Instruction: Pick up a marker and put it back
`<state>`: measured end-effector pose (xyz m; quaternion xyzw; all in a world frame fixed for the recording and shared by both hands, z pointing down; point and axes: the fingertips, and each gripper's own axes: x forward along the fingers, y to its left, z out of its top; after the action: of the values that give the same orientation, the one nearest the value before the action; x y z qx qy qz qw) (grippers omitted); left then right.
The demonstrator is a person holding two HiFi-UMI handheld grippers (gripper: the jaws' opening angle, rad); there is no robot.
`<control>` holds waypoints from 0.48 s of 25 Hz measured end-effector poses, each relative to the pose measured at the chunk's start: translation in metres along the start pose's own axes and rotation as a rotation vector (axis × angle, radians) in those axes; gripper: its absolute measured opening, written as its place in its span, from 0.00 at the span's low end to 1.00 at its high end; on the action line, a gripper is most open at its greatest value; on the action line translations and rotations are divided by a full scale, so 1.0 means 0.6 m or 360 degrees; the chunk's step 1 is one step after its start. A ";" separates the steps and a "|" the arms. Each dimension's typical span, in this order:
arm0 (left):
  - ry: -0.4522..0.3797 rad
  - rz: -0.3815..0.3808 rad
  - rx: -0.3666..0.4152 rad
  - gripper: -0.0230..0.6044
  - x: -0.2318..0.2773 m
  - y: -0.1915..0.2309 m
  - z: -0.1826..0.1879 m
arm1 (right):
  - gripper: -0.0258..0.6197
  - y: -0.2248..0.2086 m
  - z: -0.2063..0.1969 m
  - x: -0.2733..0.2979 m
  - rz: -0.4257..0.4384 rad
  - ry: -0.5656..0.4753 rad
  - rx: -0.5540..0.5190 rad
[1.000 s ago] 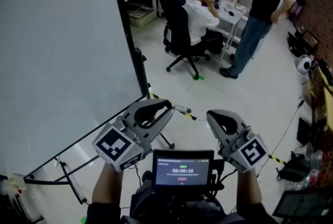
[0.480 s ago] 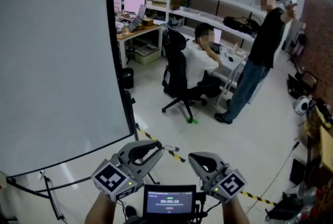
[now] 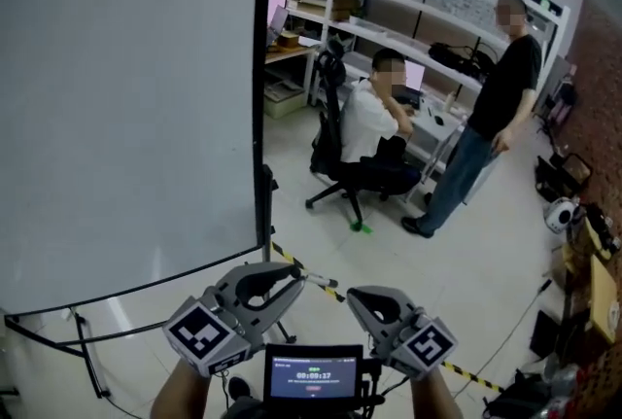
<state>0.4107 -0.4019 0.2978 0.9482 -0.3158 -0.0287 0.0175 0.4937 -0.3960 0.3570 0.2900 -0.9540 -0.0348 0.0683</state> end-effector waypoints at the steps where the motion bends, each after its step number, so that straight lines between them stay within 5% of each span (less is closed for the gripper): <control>1: 0.0005 0.0011 0.0008 0.15 -0.009 0.005 0.000 | 0.06 0.005 0.001 0.007 0.0011 -0.0002 -0.0007; 12: 0.0055 0.0172 0.0068 0.15 -0.090 0.040 0.027 | 0.06 0.047 0.044 0.074 0.0154 -0.0069 -0.0039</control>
<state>0.3522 -0.3890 0.2850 0.9303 -0.3667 -0.0047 0.0043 0.4378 -0.3968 0.3384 0.2419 -0.9676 -0.0495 0.0527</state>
